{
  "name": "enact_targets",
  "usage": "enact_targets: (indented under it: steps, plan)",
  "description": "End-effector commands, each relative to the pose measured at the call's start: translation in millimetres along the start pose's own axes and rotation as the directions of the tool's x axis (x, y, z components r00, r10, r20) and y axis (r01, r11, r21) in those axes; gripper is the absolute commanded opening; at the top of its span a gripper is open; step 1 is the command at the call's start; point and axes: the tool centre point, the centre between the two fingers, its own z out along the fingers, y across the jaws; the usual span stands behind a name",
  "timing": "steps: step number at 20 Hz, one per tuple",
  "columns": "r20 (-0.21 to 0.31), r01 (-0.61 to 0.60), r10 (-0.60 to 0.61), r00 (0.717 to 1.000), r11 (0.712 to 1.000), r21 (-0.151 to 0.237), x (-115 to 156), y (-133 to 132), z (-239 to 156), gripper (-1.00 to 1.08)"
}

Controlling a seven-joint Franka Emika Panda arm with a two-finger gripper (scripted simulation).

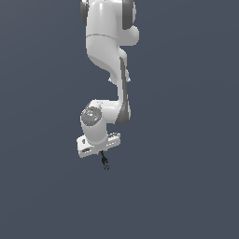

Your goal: Pick up the object and move it to a goal position.

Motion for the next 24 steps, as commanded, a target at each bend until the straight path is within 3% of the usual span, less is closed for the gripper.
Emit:
enact_targets:
  steps: [1,17,24]
  plan:
    - [-0.001,0.0,0.0,1.0,1.0,-0.001,-2,-1,-8,-1.0]
    - [0.0,-0.001,0.001,1.0,1.0,-0.001,-36,-10,-109,-1.0]
    - [0.0,-0.001,0.001,1.0,1.0,-0.001,-43,-12,-134,-1.0]
